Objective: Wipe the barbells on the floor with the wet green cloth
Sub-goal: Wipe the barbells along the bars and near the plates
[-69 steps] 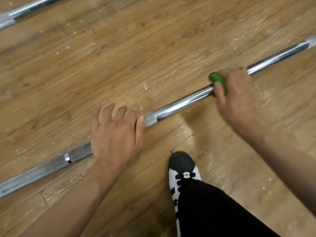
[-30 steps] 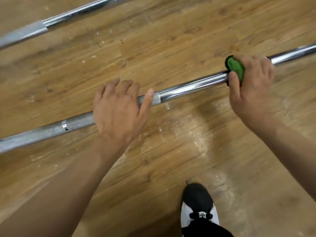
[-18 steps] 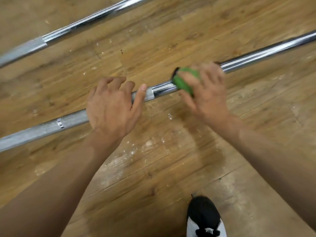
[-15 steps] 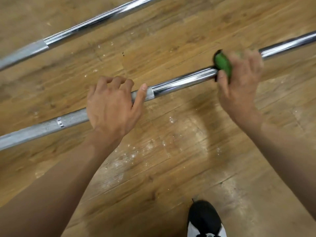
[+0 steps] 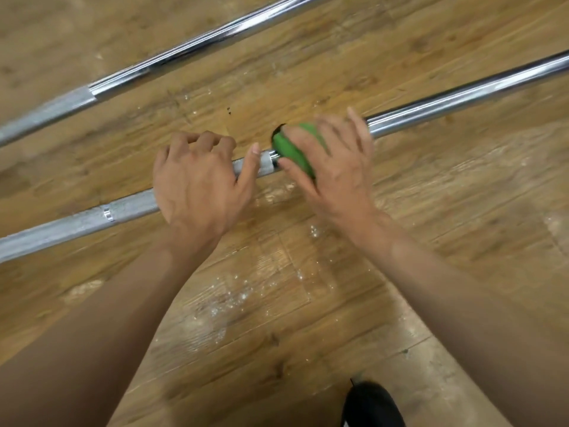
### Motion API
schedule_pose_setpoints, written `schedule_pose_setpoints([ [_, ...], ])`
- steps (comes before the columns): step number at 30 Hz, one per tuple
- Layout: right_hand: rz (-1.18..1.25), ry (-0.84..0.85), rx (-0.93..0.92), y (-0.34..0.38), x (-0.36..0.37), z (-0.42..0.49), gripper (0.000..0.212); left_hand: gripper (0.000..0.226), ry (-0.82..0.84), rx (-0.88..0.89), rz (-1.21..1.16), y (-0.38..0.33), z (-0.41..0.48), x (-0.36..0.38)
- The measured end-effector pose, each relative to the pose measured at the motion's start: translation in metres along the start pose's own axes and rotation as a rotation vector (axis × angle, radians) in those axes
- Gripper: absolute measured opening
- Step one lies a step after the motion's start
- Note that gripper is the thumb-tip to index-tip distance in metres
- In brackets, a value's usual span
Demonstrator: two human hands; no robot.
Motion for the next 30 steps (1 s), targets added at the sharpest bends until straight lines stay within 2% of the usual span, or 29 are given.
schedule_pose_setpoints([
  [3,-0.064,-0.065,0.147,-0.083,-0.004,-0.003,0.030,0.072,0.014,-0.012,-0.002,0.000,0.002,0.000],
  [6,-0.091,-0.067,0.298,-0.141,-0.014,-0.009,0.033,0.072,0.016,-0.017,0.015,0.001,0.003,0.001],
  [8,-0.112,-0.082,0.383,-0.143,-0.010,-0.010,0.035,0.071,0.018,-0.018,0.017,0.001,0.002,0.001],
  [11,-0.139,-0.141,0.562,-0.106,0.000,-0.007,0.039,0.071,0.023,-0.033,0.019,0.000,0.000,0.002],
  [13,-0.083,-0.166,0.533,-0.062,0.006,-0.008,0.036,0.070,0.021,-0.036,0.014,-0.002,-0.002,0.001],
  [17,0.038,-0.081,0.244,0.020,0.013,-0.021,0.029,0.070,0.031,-0.032,0.010,-0.004,-0.005,-0.001],
  [19,0.030,-0.054,0.089,0.020,0.009,-0.024,0.031,0.069,0.034,-0.023,-0.002,-0.006,-0.007,-0.001],
  [21,0.030,-0.038,0.019,-0.006,0.004,-0.025,0.034,0.068,0.041,-0.021,-0.026,-0.007,-0.009,0.000],
  [26,-0.001,-0.019,0.329,-0.086,-0.015,-0.025,0.034,0.067,0.049,-0.020,-0.072,-0.009,-0.018,-0.002],
  [30,0.001,0.020,0.459,-0.074,-0.032,-0.022,0.027,0.067,0.041,-0.016,-0.093,-0.013,-0.027,-0.002],
])
Point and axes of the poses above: each hand's wrist, its own z-axis towards the middle knuckle, its own x-axis out of the palm, y = z × x, the point moved 5 cm from there along z, towards the middle knuckle, and after that the axes turned 15 degrees about -z, right-handed, at the moved point
